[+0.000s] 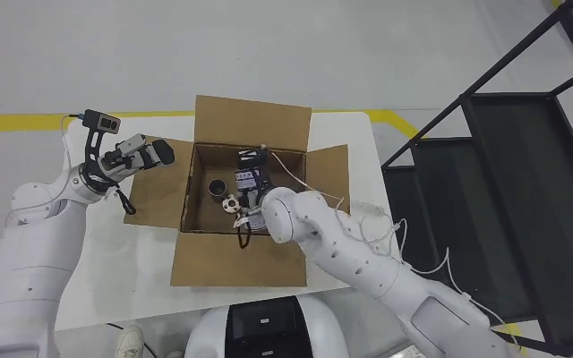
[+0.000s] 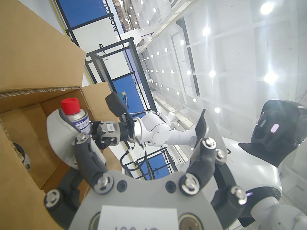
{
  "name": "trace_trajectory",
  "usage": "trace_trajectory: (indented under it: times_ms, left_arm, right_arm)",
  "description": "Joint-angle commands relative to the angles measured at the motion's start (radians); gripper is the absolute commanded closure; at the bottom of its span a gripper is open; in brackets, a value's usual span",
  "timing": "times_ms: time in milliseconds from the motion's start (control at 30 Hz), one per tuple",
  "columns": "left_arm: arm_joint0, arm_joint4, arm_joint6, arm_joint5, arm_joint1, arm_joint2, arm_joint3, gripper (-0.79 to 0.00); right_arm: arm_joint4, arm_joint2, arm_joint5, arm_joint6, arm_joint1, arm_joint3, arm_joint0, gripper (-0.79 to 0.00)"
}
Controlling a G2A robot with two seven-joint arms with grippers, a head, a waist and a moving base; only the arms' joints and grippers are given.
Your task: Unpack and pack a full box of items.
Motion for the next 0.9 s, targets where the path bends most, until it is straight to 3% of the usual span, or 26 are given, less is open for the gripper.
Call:
trace_trajectory:
  times_ms: [0, 200, 367, 633, 867]
  left_arm:
    - [0.0, 0.0, 0.0, 0.0, 0.0, 0.0, 0.0, -0.785]
    - [0.0, 0.0, 0.0, 0.0, 0.0, 0.0, 0.0, -0.785]
    - [0.0, 0.0, 0.0, 0.0, 0.0, 0.0, 0.0, -0.785]
    - [0.0, 0.0, 0.0, 0.0, 0.0, 0.0, 0.0, -0.785]
    - [0.0, 0.0, 0.0, 0.0, 0.0, 0.0, 0.0, -0.785]
  right_arm:
    - [0.002, 0.061, -0.043, -0.009, 0.016, -0.056, -0.048, 0.0]
    - [0.006, 0.196, -0.184, -0.063, 0.053, -0.21, -0.181, 0.0]
    - [0.062, 0.331, -0.375, -0.132, 0.084, -0.335, -0.33, 0.0]
    - [0.188, 0.611, -0.638, -0.426, 0.123, -0.47, -0.651, 0.0]
    - [0.387, 0.824, -0.883, -0.606, 0.138, -0.439, -0.834, 0.0]
